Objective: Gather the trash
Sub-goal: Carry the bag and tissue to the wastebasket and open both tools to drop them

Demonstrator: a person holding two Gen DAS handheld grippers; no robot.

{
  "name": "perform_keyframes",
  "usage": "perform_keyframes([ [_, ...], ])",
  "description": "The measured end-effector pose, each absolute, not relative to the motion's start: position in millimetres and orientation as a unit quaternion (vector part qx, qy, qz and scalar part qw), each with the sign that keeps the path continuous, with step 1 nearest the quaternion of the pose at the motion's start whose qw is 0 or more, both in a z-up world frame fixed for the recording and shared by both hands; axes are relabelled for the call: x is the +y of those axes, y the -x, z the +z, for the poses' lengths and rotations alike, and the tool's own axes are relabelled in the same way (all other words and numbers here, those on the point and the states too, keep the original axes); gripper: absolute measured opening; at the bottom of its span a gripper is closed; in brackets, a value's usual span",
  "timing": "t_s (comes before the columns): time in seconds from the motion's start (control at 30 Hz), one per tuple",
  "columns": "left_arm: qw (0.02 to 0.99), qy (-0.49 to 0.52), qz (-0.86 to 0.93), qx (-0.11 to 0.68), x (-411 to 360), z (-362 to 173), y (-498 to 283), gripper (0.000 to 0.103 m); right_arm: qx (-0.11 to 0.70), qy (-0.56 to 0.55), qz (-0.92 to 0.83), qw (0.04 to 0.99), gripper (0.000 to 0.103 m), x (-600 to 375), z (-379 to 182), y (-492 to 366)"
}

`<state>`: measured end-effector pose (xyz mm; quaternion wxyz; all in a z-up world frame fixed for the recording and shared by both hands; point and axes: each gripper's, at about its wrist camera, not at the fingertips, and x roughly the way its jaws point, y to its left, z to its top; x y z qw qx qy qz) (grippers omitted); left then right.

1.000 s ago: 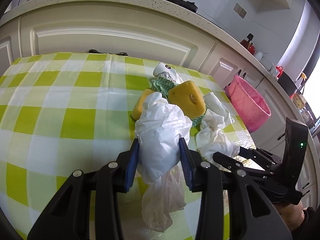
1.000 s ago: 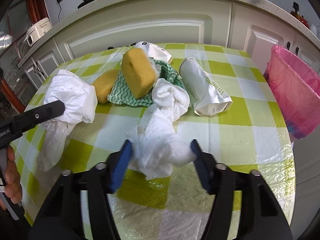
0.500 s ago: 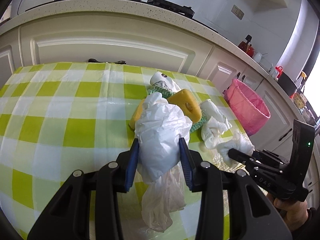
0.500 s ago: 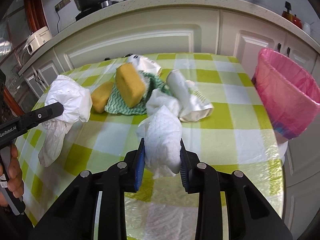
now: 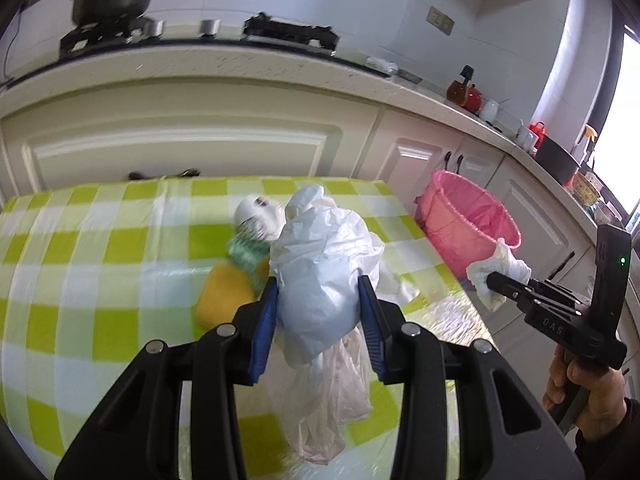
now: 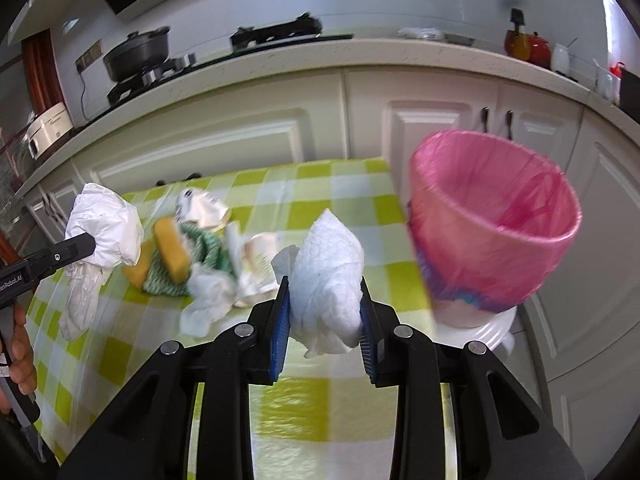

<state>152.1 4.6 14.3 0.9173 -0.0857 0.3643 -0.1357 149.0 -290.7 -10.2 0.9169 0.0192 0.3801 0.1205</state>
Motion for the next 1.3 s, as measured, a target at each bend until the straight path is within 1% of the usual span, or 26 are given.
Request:
perform_keyframes([
  [0.33,0.916,0.080,-0.210,0.332,-100.7,64.6,-221.0,0.038,0.339,-0.032,0.061,0.938,0.030,-378.3,36.6,-188.9],
  [0.57,0.904,0.082,-0.262,0.328,-188.7,89.4,-274.9,0.039,0.338,-0.044,0.040,0.939,0.031,-425.7,45.1,-222.3],
  [0.8,0.894,0.066,-0.282,0.342,-254.4,92.5,-321.4,0.039,0.345,-0.055,0.029,0.936,0.031,-458.4,41.8,-249.3],
  [0.93,0.888,0.059,-0.286,0.356,-278.5,84.5,-343.1,0.044,0.347,-0.050,0.026,0.936,0.032,-467.0,40.3,-261.7],
  [0.97,0.885,0.061,-0.287,0.361,-282.4,81.7,-347.8,0.047,0.348,-0.048,0.025,0.936,0.034,-467.9,40.0,-263.5],
  [1.03,0.884,0.059,-0.279,0.370,-289.4,75.1,-359.2,0.052,0.349,-0.043,0.023,0.936,0.035,-470.0,39.3,-267.0],
  [1.07,0.884,0.059,-0.276,0.373,-289.3,73.0,-363.5,0.055,0.349,-0.041,0.022,0.936,0.038,-471.6,38.6,-268.2],
  [1.1,0.883,0.062,-0.275,0.374,-287.7,71.9,-364.9,0.057,0.350,-0.040,0.021,0.936,0.043,-472.8,37.9,-268.5],
  [1.13,0.884,0.064,-0.273,0.373,-285.5,71.8,-365.5,0.060,0.349,-0.040,0.017,0.936,0.057,-474.1,36.9,-267.7],
  [1.17,0.885,0.065,-0.274,0.372,-283.3,72.0,-365.1,0.060,0.346,-0.040,0.015,0.937,0.061,-475.9,36.3,-267.6],
  [1.3,0.888,0.065,-0.271,0.365,-266.7,75.0,-357.1,0.060,0.351,-0.044,0.011,0.935,0.061,-479.6,30.6,-267.6],
])
